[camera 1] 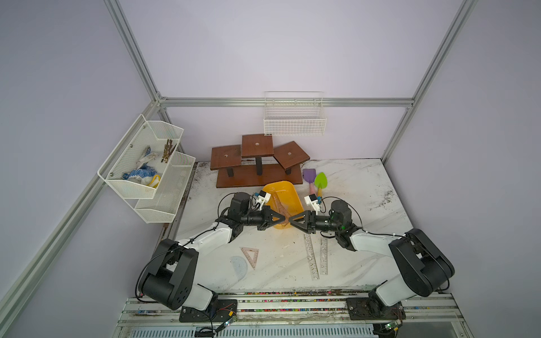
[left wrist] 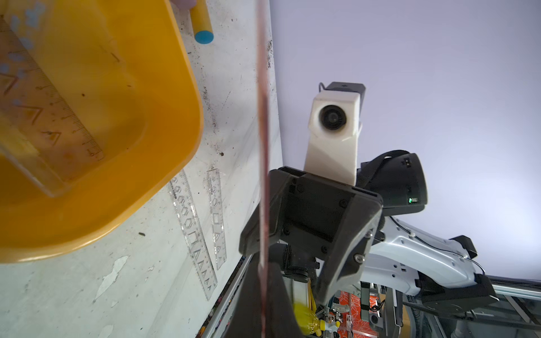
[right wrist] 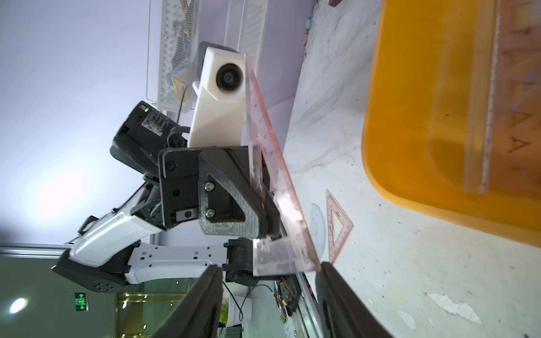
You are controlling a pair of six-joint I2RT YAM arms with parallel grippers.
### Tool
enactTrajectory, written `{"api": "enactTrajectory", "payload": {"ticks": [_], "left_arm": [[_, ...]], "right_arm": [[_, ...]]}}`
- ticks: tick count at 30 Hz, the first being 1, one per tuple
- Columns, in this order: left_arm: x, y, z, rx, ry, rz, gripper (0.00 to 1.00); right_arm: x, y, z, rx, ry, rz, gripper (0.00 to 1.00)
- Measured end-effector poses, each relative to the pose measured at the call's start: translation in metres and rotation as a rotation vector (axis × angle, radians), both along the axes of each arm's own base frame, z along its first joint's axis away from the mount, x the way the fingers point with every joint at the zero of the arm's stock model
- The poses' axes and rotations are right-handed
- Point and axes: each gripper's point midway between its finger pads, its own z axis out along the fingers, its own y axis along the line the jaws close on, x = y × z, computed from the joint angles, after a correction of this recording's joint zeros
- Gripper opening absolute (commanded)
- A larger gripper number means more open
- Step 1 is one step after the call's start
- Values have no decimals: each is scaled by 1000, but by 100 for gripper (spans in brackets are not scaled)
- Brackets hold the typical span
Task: Put the scattered rulers into the storage box
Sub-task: Pick up the ruler from the center of the board, then place the ruler in the storage box.
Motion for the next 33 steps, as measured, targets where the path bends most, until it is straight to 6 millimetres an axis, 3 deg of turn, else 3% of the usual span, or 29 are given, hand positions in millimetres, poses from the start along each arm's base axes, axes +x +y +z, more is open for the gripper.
{"api": "enactTrajectory", "payload": {"ticks": [7, 14, 16, 19, 21, 22, 25, 29, 33], "left_arm": [[6, -3, 2, -51, -7, -4, 0], [9, -3, 6, -72, -23, -7, 0], [10, -1, 5, -74, -22, -7, 2], [13, 2, 2, -64, -28, 3, 39], [15, 9, -5, -42, -10, 12, 57], [16, 13, -10, -24, 2, 18, 62], [25, 27, -18, 44, 18, 47, 68], [45, 50, -16, 141, -1, 108, 69], [58, 67, -12, 240, -25, 145, 70]], "right_arm": [[8, 6, 12, 42, 13, 8, 32], [19, 8, 8, 51, 35, -2, 6], [21, 8, 9, 53, 33, -5, 3], [27, 10, 8, 43, 24, -4, 1], [36, 13, 8, 18, 0, -20, 0], [43, 15, 9, -2, -18, -33, 0], [71, 19, 7, -87, -82, -89, 0], [110, 22, -3, -236, -162, -172, 0], [141, 31, -27, -394, -209, -215, 0]]}}
